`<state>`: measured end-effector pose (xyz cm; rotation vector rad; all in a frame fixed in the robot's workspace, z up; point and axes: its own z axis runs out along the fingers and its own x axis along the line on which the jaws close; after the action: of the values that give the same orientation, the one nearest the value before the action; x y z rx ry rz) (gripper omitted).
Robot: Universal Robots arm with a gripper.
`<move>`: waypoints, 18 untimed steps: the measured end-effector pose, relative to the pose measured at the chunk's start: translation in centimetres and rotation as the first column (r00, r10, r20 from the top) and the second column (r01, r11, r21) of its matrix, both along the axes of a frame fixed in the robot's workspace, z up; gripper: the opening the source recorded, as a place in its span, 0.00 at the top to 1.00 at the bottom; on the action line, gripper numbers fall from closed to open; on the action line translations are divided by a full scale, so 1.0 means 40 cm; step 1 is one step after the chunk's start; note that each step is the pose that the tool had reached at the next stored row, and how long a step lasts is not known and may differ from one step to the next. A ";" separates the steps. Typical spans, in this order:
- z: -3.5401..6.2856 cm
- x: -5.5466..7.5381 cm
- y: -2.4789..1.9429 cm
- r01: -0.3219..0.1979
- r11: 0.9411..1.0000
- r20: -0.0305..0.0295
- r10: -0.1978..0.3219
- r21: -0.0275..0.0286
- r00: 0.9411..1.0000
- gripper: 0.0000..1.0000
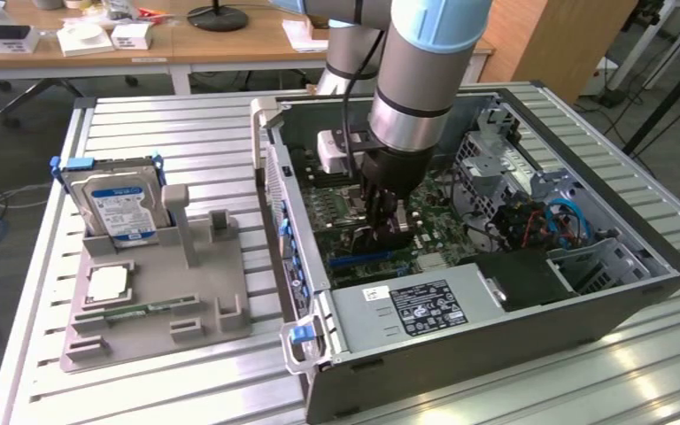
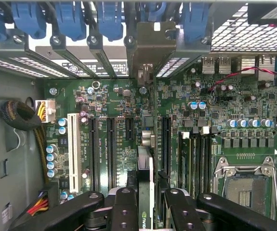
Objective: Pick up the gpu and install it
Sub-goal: 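Pick up the gpu and move the gpu toward the slot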
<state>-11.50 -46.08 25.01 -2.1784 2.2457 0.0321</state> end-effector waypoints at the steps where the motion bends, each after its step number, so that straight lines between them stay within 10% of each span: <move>1: 0.000 0.000 0.000 0.000 1.000 0.000 0.000 0.000 1.000 0.74; 18: -0.001 -0.001 0.000 0.000 1.000 0.000 0.000 0.000 1.000 0.74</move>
<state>-11.56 -46.08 24.96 -2.1784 2.2458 0.0319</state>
